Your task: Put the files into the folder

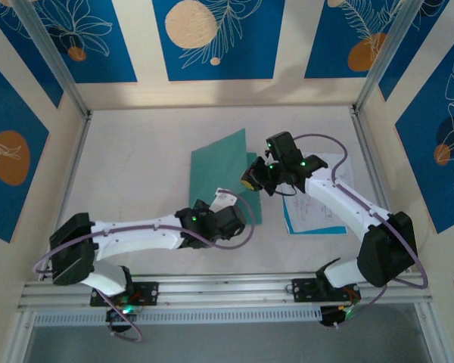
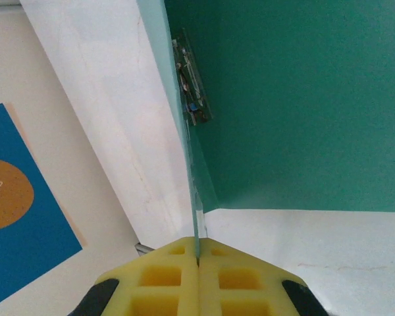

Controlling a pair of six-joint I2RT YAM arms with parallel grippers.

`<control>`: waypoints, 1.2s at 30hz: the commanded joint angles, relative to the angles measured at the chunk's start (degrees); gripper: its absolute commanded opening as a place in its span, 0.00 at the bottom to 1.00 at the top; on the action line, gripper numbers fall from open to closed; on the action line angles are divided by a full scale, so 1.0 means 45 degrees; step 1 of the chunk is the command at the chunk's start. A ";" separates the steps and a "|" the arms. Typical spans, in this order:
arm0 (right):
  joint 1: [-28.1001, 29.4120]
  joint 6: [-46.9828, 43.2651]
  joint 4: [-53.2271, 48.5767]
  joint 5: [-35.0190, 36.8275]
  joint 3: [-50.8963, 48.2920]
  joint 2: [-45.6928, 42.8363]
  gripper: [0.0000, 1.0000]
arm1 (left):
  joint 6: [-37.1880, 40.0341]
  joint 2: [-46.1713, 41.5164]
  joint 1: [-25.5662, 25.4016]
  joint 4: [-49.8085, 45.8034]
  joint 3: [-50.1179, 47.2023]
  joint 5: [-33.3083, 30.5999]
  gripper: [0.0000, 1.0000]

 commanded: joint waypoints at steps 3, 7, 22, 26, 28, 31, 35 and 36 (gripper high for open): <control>0.0316 -0.0239 -0.1932 -0.0013 0.1018 0.0341 0.00 | 0.0745 0.1422 -0.0080 -0.2197 0.1686 -0.3542 0.87; 0.0385 -0.0214 -0.2046 -0.0104 0.1101 0.0313 0.00 | 0.1061 0.2116 -0.0005 -0.1705 0.1968 -0.3723 0.78; -0.0021 -0.1628 -0.1628 -0.0398 0.1334 -0.0842 0.62 | 0.2111 0.1275 0.0191 0.0802 0.0774 -0.2753 0.00; -0.0818 -0.1692 -0.1662 0.1697 0.0040 -0.3692 0.77 | 0.1829 -0.0325 0.0268 0.1546 -0.0515 -0.1910 0.00; -0.1382 -0.1271 -0.1084 0.2206 -0.1450 -0.5198 0.78 | 0.1585 -0.1177 0.0346 0.2047 -0.1225 -0.1184 0.00; -0.1476 -0.0519 0.0177 0.1726 -0.3670 -0.5926 0.71 | 0.1205 -0.2355 0.0409 0.2805 -0.2283 -0.0425 0.00; -0.0098 -0.0038 0.1564 0.2181 -0.4848 -0.4342 0.41 | 0.0443 -0.3964 0.0447 0.3597 -0.3499 0.0123 0.00; 0.0289 -0.0025 0.1953 0.2280 -0.4812 -0.3656 0.34 | 0.0251 -0.4383 0.0466 0.3829 -0.3838 0.0246 0.00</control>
